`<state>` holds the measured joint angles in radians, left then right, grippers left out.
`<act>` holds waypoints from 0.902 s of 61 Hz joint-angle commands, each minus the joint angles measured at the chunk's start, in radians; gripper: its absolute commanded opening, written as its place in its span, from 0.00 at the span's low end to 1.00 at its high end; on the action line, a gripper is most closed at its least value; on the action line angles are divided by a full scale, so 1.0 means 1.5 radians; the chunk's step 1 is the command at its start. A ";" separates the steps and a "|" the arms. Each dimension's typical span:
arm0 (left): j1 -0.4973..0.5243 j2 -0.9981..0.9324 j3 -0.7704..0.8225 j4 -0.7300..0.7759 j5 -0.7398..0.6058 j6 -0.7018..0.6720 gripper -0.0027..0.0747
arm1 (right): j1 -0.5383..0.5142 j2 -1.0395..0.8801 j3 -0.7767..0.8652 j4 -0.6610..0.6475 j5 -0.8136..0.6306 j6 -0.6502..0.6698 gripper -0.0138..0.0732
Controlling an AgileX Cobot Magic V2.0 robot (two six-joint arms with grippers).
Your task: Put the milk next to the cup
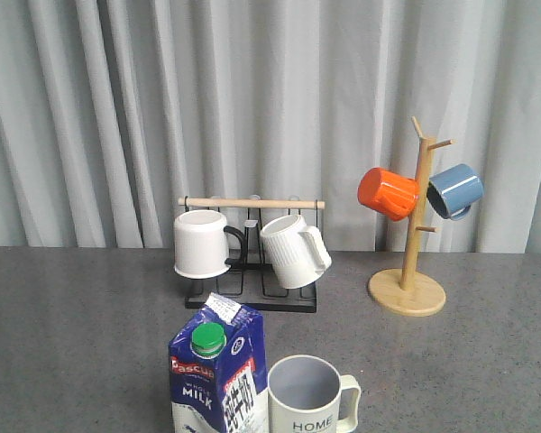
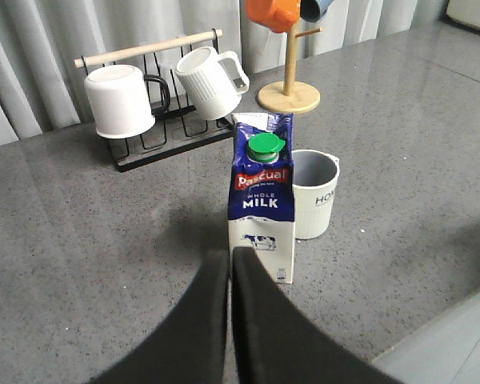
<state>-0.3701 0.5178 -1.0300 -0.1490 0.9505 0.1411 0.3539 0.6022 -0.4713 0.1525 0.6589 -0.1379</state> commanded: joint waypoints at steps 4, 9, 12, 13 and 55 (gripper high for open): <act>-0.004 -0.024 -0.010 -0.010 -0.001 -0.007 0.02 | -0.002 0.002 -0.018 0.000 -0.039 0.002 0.15; -0.004 -0.032 -0.010 -0.010 0.016 -0.006 0.02 | -0.002 0.002 -0.018 0.000 -0.039 0.002 0.15; -0.004 -0.036 -0.010 -0.010 0.027 -0.006 0.02 | -0.002 0.002 -0.018 0.000 -0.039 0.002 0.15; -0.004 -0.037 -0.010 -0.010 0.033 -0.006 0.02 | -0.002 0.002 -0.018 0.000 -0.039 0.002 0.15; -0.004 -0.037 0.115 -0.002 -0.226 -0.006 0.02 | -0.002 0.002 -0.018 0.000 -0.037 0.002 0.15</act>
<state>-0.3701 0.4499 -0.9014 -0.1393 0.7993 0.1403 0.3539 0.6022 -0.4713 0.1526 0.6608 -0.1369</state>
